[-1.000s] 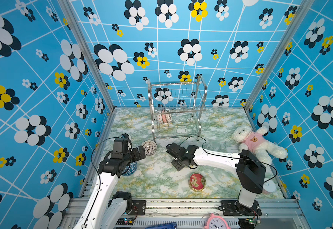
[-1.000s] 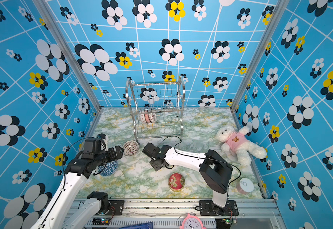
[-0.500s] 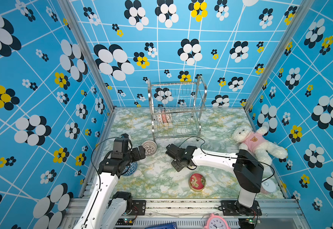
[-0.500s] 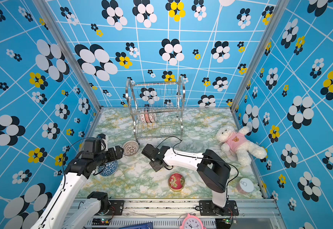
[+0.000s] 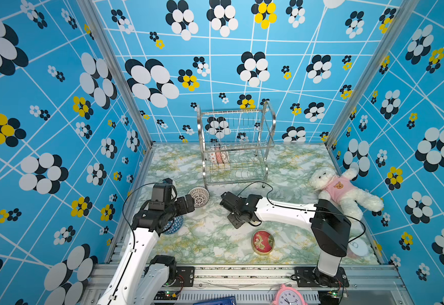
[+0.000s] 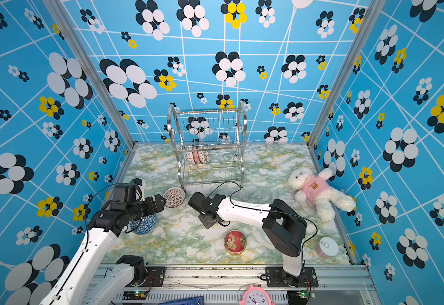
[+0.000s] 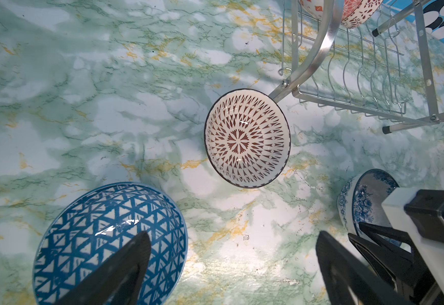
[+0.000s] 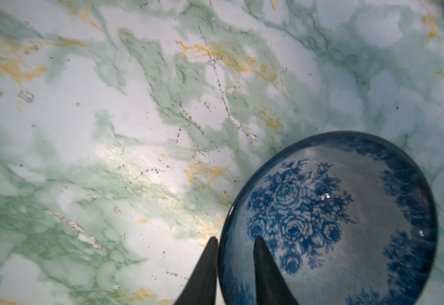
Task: Load bowls into a dish rack
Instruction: Pick up the bowl from the center of the table.
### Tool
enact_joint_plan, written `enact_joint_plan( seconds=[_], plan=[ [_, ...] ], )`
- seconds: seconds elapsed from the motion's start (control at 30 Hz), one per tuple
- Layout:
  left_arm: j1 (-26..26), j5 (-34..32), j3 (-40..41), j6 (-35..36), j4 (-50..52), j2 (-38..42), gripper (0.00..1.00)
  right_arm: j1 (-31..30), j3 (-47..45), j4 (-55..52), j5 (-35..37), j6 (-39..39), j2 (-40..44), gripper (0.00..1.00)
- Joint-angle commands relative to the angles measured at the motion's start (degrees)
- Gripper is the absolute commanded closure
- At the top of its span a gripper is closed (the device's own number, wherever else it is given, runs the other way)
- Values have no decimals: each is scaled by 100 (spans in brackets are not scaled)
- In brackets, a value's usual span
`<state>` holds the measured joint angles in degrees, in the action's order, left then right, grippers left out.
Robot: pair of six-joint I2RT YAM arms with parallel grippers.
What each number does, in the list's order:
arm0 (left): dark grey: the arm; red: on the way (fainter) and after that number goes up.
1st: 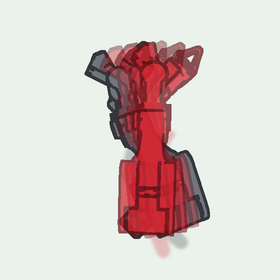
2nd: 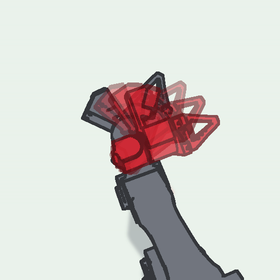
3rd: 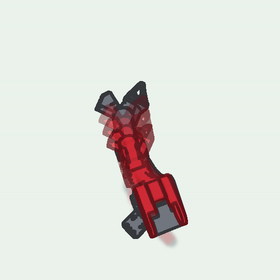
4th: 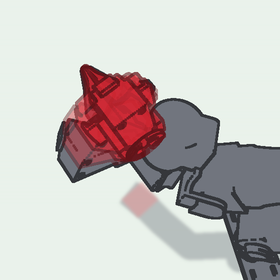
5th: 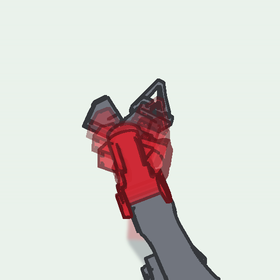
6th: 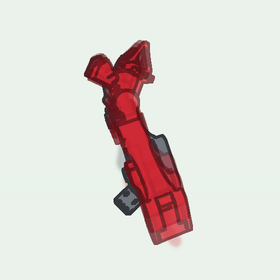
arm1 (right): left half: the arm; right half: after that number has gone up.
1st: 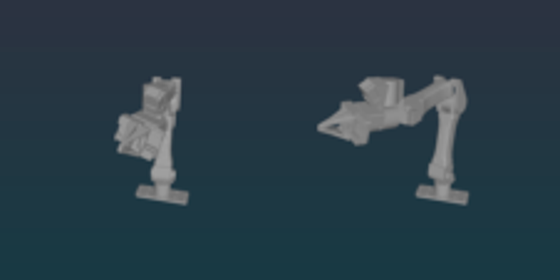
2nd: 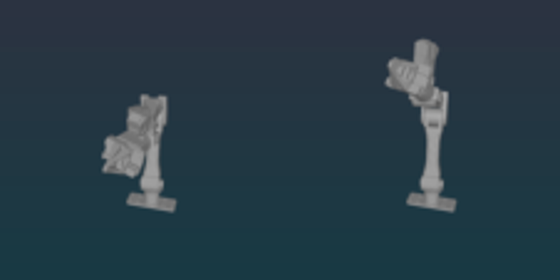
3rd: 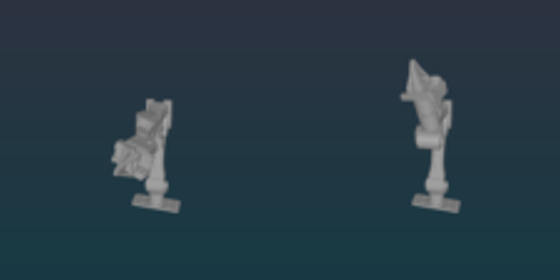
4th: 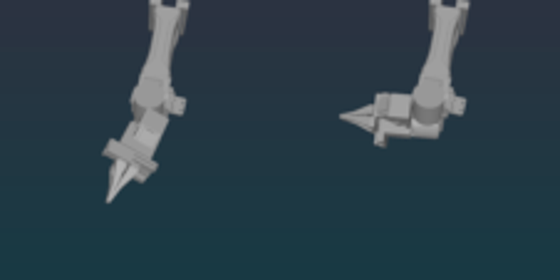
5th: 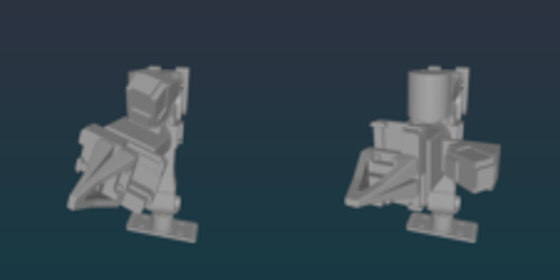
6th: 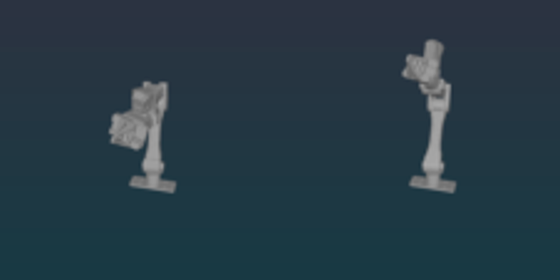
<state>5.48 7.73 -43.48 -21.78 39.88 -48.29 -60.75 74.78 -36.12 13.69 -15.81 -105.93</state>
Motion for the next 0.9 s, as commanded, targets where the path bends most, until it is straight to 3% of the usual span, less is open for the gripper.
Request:
enact_joint_plan(
  seconds=[0.0,0.4,0.67,0.87],
  plan=[
    [-52,75,-29,32,117,-14,1,-42,150,-250,196,-67,-143,69],
    [-47,100,-18,42,101,-9,1,-68,248,-325,264,-41,-289,66],
    [-51,117,-20,47,99,-5,1,-75,286,-352,275,-47,-185,73],
    [-47,130,-17,52,97,-5,1,-77,292,-393,288,-53,-131,84]
  ],
)
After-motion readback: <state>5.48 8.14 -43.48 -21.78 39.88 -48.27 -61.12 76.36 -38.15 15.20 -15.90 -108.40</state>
